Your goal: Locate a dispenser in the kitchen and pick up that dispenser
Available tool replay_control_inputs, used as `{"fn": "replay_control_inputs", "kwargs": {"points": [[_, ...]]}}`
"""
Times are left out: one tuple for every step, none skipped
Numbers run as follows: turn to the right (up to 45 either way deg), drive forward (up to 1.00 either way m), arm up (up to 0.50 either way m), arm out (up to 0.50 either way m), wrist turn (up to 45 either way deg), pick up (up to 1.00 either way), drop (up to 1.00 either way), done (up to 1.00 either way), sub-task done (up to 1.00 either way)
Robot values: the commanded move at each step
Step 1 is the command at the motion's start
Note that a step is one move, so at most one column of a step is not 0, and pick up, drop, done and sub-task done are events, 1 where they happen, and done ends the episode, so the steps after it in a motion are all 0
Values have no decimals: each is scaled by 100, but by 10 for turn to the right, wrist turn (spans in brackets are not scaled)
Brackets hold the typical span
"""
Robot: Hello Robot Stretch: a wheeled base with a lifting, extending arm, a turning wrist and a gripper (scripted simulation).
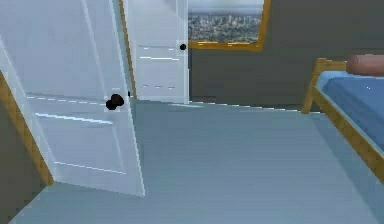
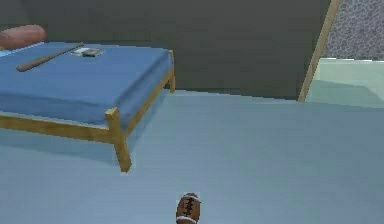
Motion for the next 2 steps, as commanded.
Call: {"fn": "replay_control_inputs", "kwargs": {"points": [[0, 100, 0, 0, 0, 0, 0, 0, 0], [60, 0, 0, 0, 0, 0, 0, 0, 0]]}}
